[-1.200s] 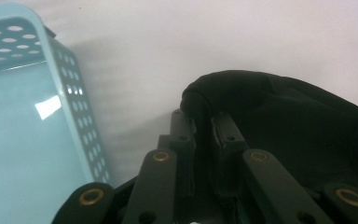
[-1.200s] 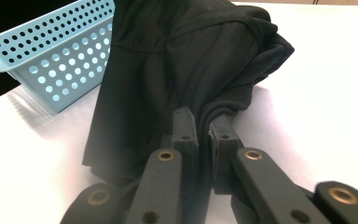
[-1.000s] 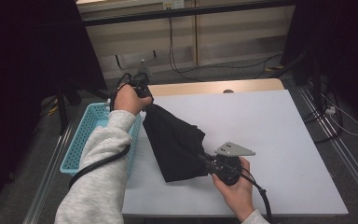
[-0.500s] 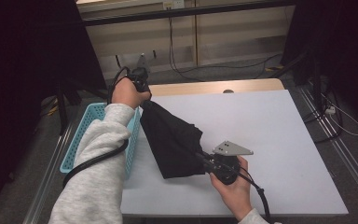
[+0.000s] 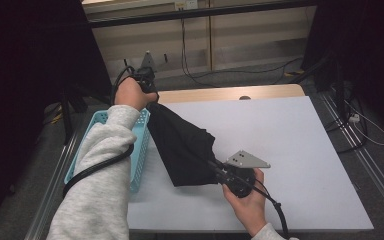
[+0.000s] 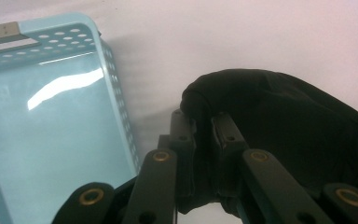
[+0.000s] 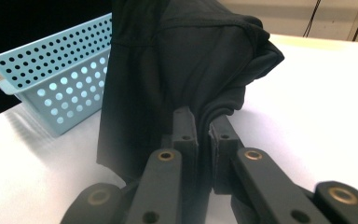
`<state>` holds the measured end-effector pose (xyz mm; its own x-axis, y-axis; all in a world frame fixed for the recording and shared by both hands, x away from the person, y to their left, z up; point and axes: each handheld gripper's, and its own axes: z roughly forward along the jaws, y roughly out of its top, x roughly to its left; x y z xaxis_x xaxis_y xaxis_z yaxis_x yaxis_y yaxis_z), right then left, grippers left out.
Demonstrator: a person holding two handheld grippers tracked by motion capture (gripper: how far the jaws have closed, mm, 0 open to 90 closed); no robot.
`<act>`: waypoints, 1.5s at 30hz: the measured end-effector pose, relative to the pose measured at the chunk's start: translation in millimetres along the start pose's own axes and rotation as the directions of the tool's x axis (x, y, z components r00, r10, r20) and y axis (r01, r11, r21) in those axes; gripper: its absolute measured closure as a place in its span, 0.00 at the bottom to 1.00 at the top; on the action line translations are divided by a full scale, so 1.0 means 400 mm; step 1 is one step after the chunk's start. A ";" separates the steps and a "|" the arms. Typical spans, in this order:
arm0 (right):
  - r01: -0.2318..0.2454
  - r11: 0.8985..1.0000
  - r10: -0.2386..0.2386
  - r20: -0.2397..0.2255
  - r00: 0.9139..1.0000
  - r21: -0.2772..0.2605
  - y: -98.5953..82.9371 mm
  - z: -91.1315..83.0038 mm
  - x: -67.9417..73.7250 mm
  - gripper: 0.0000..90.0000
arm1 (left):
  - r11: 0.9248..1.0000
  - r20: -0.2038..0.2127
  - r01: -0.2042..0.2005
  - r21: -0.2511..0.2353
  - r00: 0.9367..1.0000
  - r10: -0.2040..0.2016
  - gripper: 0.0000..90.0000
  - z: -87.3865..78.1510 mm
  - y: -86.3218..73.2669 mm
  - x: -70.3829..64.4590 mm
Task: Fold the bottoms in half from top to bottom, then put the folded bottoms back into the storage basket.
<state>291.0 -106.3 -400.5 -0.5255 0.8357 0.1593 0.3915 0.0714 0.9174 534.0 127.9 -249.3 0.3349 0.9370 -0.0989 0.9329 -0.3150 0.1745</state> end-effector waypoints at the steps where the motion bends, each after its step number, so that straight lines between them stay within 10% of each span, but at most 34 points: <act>1: -0.003 1.000 0.003 -0.002 1.000 -0.001 0.001 0.001 0.002 0.94 | 1.000 0.003 -0.004 0.000 1.000 0.004 0.90 -0.003 0.000 0.003; 45: 0.021 0.998 -0.025 -0.073 0.997 -0.054 0.080 0.047 0.065 0.94 | 0.998 -0.020 0.047 -0.044 0.999 -0.048 0.90 -0.146 -0.021 0.081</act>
<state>304.1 -72.0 -373.7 -0.5890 0.7916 0.1628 0.3394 0.0595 0.9387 529.4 169.8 -196.8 0.2875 0.9537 -0.0879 0.9408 -0.2640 0.2125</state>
